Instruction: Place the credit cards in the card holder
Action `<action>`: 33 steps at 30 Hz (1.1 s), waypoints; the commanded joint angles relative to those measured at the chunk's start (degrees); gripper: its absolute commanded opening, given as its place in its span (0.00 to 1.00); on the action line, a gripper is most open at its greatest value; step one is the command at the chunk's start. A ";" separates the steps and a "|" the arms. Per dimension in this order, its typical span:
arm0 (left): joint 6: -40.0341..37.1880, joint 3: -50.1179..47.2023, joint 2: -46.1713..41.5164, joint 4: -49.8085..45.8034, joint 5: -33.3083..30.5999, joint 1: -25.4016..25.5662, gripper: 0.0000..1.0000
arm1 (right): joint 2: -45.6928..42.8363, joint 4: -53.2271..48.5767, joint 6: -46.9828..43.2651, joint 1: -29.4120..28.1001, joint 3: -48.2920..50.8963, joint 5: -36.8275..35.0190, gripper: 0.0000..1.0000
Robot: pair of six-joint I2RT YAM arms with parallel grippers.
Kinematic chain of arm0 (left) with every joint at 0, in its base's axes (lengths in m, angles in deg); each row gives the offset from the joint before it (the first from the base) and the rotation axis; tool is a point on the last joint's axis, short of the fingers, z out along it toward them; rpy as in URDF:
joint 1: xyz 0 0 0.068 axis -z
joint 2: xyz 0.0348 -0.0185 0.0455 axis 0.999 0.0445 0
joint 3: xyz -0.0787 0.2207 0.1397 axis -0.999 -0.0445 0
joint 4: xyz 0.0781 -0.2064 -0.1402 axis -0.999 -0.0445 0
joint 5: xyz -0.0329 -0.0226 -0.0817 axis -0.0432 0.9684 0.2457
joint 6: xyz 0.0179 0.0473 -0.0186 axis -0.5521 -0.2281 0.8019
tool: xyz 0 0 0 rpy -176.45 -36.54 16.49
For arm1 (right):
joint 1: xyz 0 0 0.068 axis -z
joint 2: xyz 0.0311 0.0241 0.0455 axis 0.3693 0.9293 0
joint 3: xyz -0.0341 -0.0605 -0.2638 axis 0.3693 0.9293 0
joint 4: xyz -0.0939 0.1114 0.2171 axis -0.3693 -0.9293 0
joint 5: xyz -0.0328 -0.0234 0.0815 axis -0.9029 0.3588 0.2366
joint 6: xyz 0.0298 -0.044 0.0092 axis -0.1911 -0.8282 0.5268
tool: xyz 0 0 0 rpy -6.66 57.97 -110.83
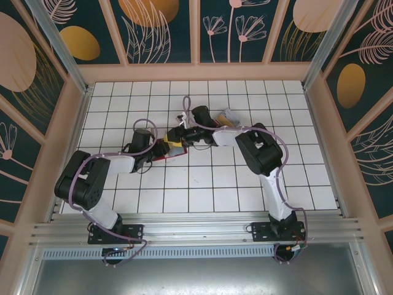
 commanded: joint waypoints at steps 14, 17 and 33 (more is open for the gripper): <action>-2.51 2.04 -5.79 -12.21 -7.60 0.97 0.56 | 6.11 -11.85 -6.16 -2.87 -1.86 -13.25 0.54; -2.13 2.01 -9.72 -15.70 -13.04 0.49 0.66 | 6.27 -11.63 -5.90 -2.76 -1.48 -13.57 0.54; 2.88 -6.66 -4.47 -3.40 1.26 -12.91 0.15 | 3.40 -22.86 -12.47 -5.85 -9.77 -18.72 0.55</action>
